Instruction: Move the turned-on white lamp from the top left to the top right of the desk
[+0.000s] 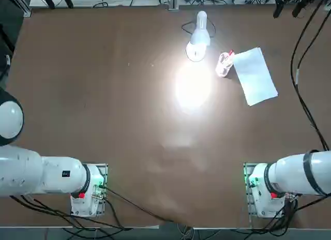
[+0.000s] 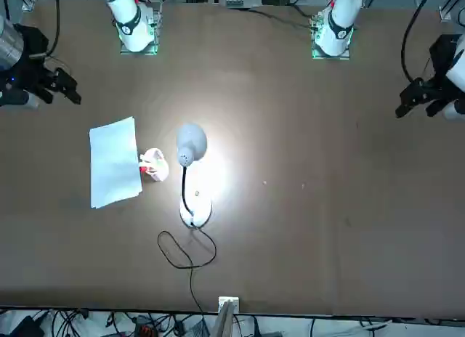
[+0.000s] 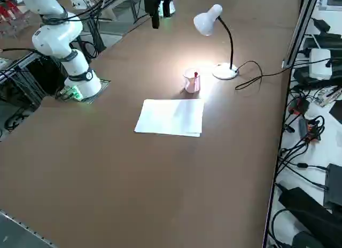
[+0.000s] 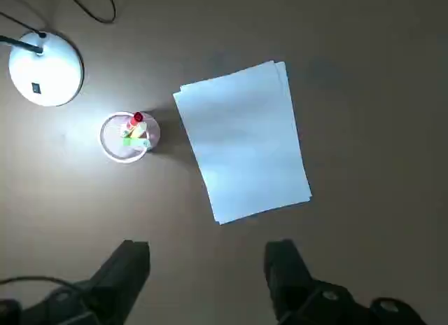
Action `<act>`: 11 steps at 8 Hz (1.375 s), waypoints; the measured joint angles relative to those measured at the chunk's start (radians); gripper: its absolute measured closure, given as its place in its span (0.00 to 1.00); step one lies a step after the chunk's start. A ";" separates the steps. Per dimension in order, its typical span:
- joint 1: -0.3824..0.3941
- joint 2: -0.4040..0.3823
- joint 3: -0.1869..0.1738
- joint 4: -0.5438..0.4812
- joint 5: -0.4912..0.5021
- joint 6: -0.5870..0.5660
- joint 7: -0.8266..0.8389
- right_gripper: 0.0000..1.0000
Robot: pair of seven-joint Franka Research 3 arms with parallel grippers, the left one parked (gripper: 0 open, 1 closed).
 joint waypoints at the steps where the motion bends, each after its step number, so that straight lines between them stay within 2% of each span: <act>1: 0.000 0.000 0.000 0.000 0.000 0.000 0.000 0.00; 11: 0.002 0.025 0.004 0.002 0.000 -0.001 -0.002 0.00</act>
